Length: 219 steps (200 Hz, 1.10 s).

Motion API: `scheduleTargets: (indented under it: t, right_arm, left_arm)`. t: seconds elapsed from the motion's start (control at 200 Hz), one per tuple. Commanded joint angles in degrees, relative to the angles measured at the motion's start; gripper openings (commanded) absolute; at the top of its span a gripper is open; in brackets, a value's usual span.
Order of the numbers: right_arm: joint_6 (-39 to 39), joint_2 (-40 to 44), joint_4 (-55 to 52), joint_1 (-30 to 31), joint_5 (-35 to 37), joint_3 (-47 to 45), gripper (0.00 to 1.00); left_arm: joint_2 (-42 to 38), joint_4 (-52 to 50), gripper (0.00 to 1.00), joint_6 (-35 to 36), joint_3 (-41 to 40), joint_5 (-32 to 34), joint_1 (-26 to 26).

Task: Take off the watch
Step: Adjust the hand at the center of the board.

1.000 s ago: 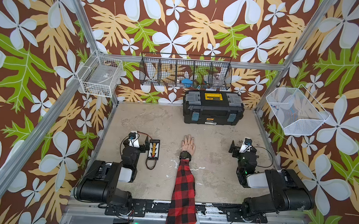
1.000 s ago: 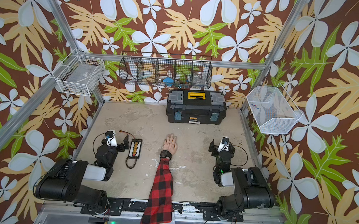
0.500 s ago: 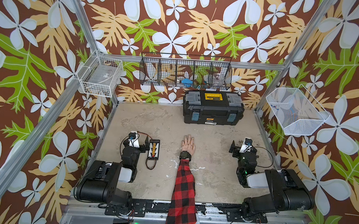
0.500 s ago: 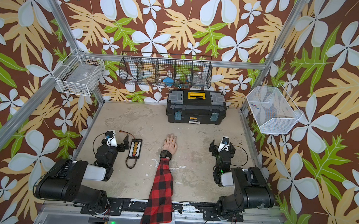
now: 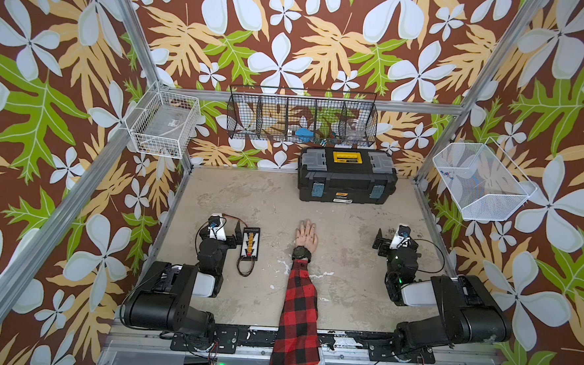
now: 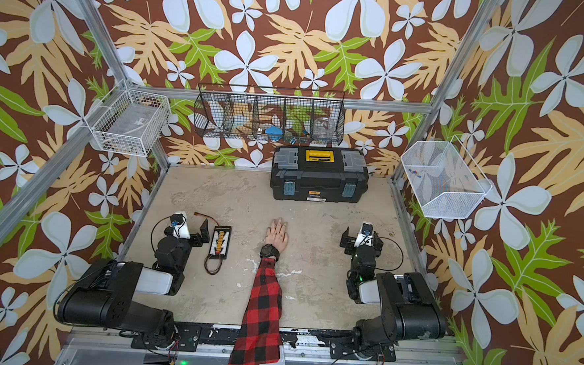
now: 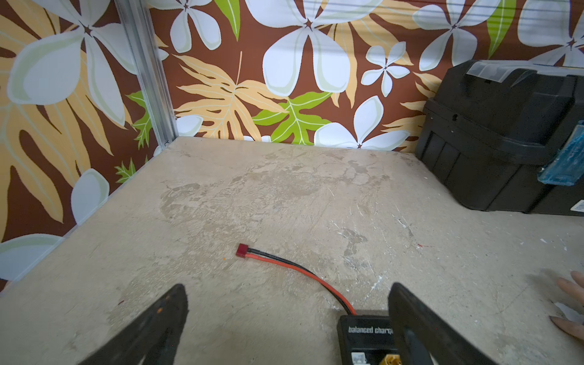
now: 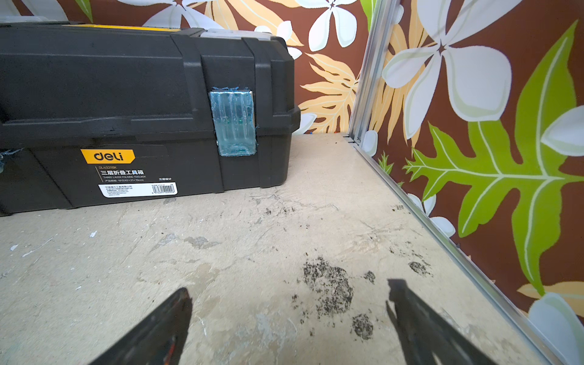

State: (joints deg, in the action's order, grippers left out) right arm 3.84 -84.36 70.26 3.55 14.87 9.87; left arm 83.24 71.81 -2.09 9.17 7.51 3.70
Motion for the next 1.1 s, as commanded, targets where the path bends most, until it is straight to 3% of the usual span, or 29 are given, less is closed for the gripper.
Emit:
scheduleTargets:
  t: [0.0, 0.08, 0.195, 0.27, 0.445, 0.681, 0.881, 1.091]
  right_arm:
    - [-0.5, 2.2, -2.6, 0.1, 0.6, 1.6, 1.00]
    - [-0.2, 5.8, -10.4, 0.1, 0.7, 4.5, 1.00]
    - [-0.1, 10.1, -17.6, 0.3, 0.4, 6.6, 1.00]
    - [1.9, 13.1, -23.7, 0.2, -0.4, 8.3, 0.98]
    - [9.0, 19.4, -37.5, 1.0, -7.6, 11.5, 0.93]
    - [13.5, 26.5, -52.9, 4.4, -15.5, 14.9, 0.90]
    - [17.7, 30.1, -62.0, 4.5, -23.2, 16.2, 0.87]
    - [16.8, 26.7, -72.4, 5.6, -32.8, 21.2, 0.84]
  left_arm:
    - [-0.3, 1.3, 1.00, -1.2, 0.1, 2.8, 0.1]
    - [-3.4, -2.0, 1.00, -2.6, 0.6, 7.0, 0.3]
    - [-7.4, -10.5, 1.00, -1.8, 3.7, 6.0, 0.5]
    - [-10.3, -16.5, 1.00, -1.5, 5.9, 9.0, 2.0]
    - [-18.2, -34.6, 1.00, -10.3, 10.9, 12.3, 4.0]
    - [-22.0, -57.2, 0.94, -22.4, 20.6, 7.3, 6.3]
    - [-21.9, -66.7, 0.92, -26.6, 25.1, 1.2, 9.2]
    - [-20.6, -71.4, 0.90, -30.7, 25.5, -4.6, 13.6]
